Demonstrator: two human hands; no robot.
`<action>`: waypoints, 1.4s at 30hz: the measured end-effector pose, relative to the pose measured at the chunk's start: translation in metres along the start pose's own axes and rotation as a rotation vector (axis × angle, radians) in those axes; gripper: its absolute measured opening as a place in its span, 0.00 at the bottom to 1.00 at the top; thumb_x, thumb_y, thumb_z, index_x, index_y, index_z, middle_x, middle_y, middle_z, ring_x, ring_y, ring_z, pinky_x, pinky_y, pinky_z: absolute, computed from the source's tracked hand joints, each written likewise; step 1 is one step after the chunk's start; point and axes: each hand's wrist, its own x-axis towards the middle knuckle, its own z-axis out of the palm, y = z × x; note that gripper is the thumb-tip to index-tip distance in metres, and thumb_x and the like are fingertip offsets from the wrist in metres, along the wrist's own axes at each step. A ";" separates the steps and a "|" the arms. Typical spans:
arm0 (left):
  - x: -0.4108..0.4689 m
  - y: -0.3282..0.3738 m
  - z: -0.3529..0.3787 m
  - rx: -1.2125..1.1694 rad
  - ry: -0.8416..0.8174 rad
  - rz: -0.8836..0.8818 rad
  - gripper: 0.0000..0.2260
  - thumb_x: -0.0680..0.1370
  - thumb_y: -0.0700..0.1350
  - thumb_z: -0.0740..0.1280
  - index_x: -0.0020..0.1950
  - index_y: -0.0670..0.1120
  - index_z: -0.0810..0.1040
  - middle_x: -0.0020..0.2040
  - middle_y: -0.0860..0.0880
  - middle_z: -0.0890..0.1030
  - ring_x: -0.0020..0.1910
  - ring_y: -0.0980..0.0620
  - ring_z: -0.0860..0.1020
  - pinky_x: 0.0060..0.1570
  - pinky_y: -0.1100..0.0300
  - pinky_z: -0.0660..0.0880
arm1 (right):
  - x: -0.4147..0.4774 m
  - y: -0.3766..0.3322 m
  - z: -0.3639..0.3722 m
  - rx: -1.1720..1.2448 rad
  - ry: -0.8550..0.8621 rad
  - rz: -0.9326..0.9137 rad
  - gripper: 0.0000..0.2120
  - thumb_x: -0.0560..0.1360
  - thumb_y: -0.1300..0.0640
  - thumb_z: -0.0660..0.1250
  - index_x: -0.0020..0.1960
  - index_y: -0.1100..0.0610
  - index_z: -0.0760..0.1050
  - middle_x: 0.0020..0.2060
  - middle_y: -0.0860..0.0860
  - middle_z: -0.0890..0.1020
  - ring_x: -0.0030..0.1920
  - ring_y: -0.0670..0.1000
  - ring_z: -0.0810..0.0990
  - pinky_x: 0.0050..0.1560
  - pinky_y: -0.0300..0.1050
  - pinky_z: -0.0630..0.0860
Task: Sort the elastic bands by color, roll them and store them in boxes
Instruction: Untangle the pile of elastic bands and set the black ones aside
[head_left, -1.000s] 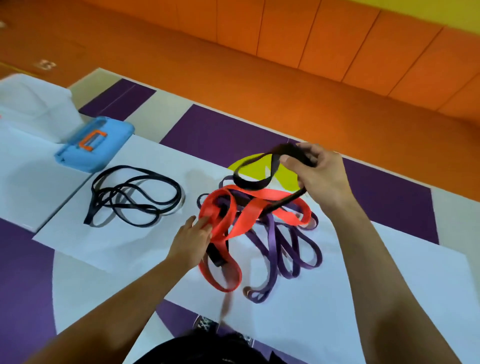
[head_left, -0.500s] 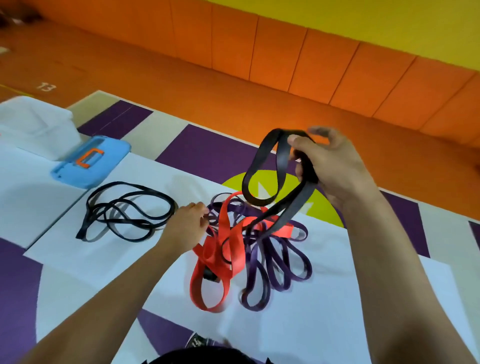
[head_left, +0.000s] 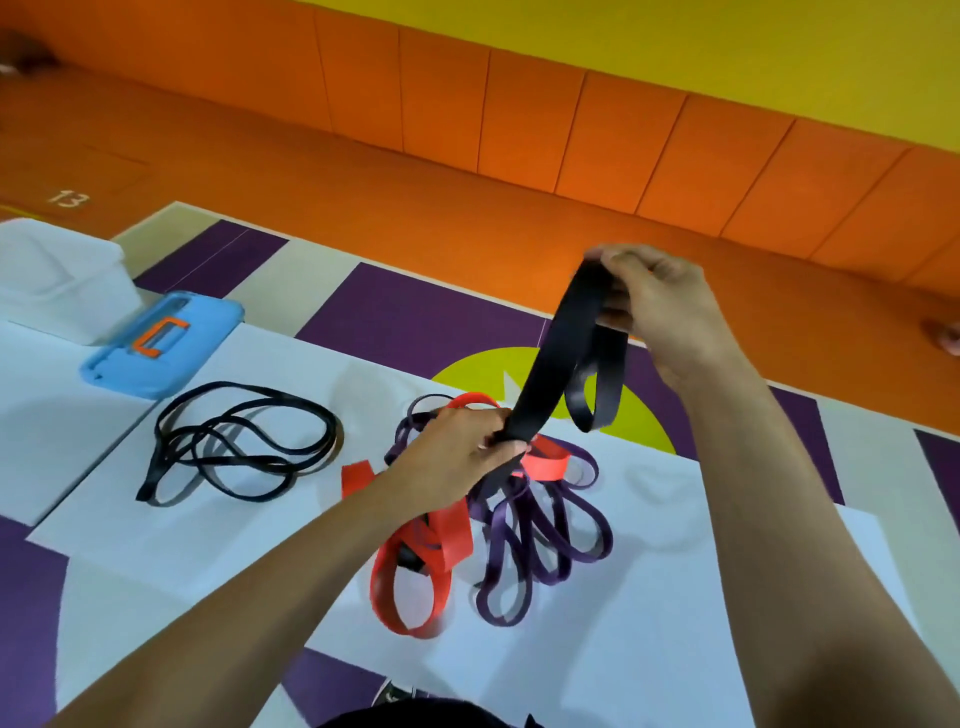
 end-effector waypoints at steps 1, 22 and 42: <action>0.001 0.009 -0.009 -0.039 0.011 0.009 0.12 0.82 0.52 0.66 0.57 0.46 0.83 0.49 0.48 0.86 0.48 0.49 0.84 0.50 0.44 0.80 | 0.006 0.011 -0.001 -0.033 -0.063 0.027 0.11 0.84 0.54 0.62 0.53 0.52 0.83 0.47 0.51 0.87 0.51 0.50 0.86 0.57 0.51 0.82; 0.044 0.106 -0.093 -0.767 0.320 -0.003 0.10 0.84 0.40 0.63 0.60 0.37 0.80 0.51 0.42 0.87 0.48 0.47 0.86 0.42 0.52 0.84 | -0.034 0.088 0.017 -0.187 -0.453 0.046 0.06 0.76 0.61 0.75 0.50 0.62 0.83 0.41 0.51 0.87 0.40 0.44 0.84 0.45 0.35 0.75; -0.027 -0.029 0.042 -0.005 -0.286 -0.393 0.38 0.67 0.63 0.75 0.73 0.59 0.64 0.61 0.54 0.81 0.58 0.51 0.81 0.61 0.49 0.77 | -0.020 0.032 0.016 0.018 -0.164 0.065 0.12 0.81 0.57 0.69 0.41 0.60 0.74 0.24 0.48 0.76 0.21 0.51 0.69 0.27 0.43 0.67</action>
